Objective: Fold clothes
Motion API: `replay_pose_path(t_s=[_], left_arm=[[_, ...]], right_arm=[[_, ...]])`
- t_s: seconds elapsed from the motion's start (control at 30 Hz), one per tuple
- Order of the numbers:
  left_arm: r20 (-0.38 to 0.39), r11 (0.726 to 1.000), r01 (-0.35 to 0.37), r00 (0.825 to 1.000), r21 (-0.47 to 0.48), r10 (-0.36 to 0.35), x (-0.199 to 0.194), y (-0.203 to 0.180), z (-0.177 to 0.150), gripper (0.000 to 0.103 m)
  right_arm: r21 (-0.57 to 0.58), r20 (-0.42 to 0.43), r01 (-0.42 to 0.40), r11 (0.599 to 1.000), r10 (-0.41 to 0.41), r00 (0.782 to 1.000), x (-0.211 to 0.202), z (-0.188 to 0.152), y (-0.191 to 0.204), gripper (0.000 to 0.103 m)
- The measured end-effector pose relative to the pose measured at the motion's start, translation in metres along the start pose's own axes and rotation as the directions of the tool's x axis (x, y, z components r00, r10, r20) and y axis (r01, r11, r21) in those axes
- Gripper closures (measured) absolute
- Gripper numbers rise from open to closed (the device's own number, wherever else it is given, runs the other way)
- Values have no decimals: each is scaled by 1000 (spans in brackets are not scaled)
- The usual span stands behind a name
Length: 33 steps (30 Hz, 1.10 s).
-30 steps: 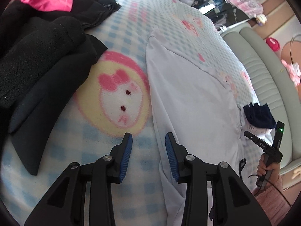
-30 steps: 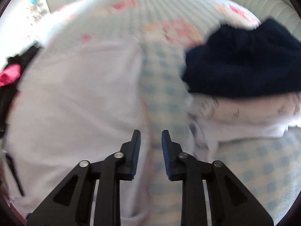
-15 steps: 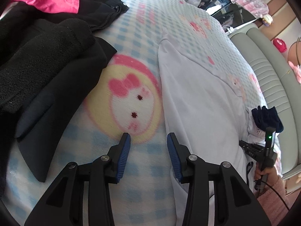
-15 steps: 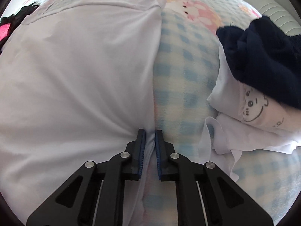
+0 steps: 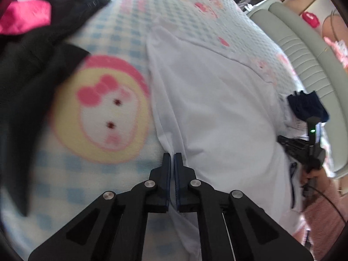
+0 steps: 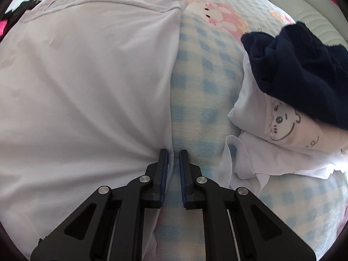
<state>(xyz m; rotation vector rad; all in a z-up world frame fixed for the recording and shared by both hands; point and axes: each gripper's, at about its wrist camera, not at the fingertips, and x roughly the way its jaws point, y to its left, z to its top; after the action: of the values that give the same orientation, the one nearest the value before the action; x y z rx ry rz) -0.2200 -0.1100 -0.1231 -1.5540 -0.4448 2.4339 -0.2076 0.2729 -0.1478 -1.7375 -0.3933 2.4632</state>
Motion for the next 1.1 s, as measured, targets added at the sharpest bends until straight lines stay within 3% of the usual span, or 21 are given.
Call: replay_pose_path(t_s=[0.07,0.27,0.4,0.43,0.53,0.6,0.7,0.73,0.8,0.87,0.93,1.03,1.1], left_arm=[[11,999,-54,998,-5,54,-8,6,-1,101],[31,997,-70,997,-24,71,-26,21,-4,101],[45,994,-99,994,-45,101,-32,22,-2,97],[73,993,-88,993,-85,94,-39,29,-1,95],[99,985,55,994,-161,-40,-44,45,3,87],[66,979,120,992,-167,-110,-34,42,6,81],[-8,989,92,996,-119,-94,-20,28,-1,78],[-27,995,33,999,-93,-36,-17,25,-5,78],[-58,996,-80,995,-42,77,-11,20,-14,77],[-45,992,-113,993,-52,111,-16,22,-17,77],[-8,992,-87,996,-93,86,-26,24,-14,78],[39,997,-20,999,-81,23,-31,18,7,76],[46,998,-12,999,-58,14,-23,11,30,76]], right_arm=[[-10,2,14,1000,-14,1000,-3,-2,4,95],[11,9,11,1000,-11,1000,-13,-11,7,89],[49,18,-38,998,37,999,-24,-17,5,88],[64,34,-67,996,65,997,-30,-19,3,88],[108,86,-168,980,159,984,-48,-25,-3,87],[123,114,-255,959,242,964,-60,-28,-4,85],[69,88,-320,945,314,945,-55,-17,-9,83],[43,71,-327,944,323,944,-48,-8,-15,82],[4,39,-294,956,294,955,-39,-11,-21,82],[10,24,-250,968,249,968,-34,-15,-22,85],[71,43,-291,954,289,956,-39,-12,-30,84],[114,111,-346,931,334,936,-57,2,-35,81],[122,141,-353,928,336,931,-66,5,-40,81]])
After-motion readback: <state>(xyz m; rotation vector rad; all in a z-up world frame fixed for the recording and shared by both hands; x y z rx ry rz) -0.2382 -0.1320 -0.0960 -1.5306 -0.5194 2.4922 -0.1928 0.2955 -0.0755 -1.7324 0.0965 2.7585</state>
